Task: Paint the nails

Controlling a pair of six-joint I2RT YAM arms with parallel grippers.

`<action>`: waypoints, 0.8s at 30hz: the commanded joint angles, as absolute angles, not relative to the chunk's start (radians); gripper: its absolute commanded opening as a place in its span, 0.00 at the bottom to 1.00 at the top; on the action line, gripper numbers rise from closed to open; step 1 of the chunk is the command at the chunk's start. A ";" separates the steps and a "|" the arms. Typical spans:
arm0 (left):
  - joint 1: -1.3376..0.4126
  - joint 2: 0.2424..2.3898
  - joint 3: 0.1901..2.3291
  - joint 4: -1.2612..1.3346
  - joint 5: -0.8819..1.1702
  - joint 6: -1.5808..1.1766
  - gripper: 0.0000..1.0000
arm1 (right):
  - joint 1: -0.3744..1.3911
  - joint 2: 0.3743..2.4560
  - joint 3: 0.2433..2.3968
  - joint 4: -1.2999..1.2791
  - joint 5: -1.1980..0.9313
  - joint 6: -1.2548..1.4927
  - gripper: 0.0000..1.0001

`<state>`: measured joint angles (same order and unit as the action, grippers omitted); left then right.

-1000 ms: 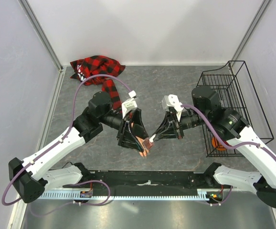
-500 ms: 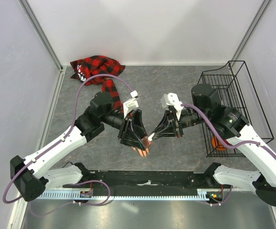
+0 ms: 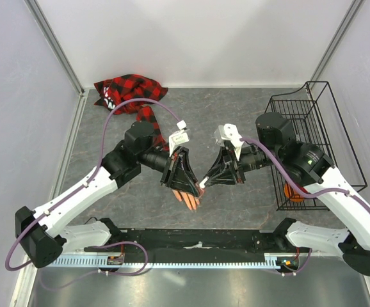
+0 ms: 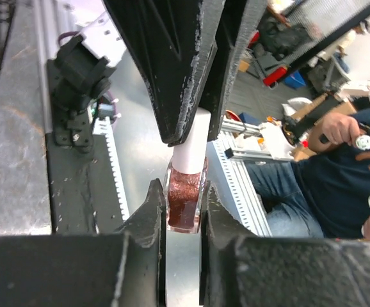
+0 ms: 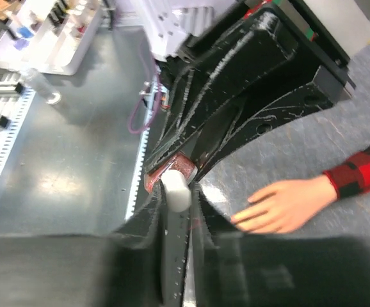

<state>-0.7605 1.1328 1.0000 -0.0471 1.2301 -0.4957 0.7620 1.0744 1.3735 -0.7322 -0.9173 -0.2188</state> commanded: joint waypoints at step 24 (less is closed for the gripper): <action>-0.788 0.865 0.795 0.060 0.224 -0.118 0.02 | 0.781 1.143 1.436 -0.629 0.124 0.541 0.74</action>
<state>-0.7830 0.9020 0.8150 -0.1001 0.3218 -0.1841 0.7654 1.1221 1.3994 -0.6296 0.0277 0.5072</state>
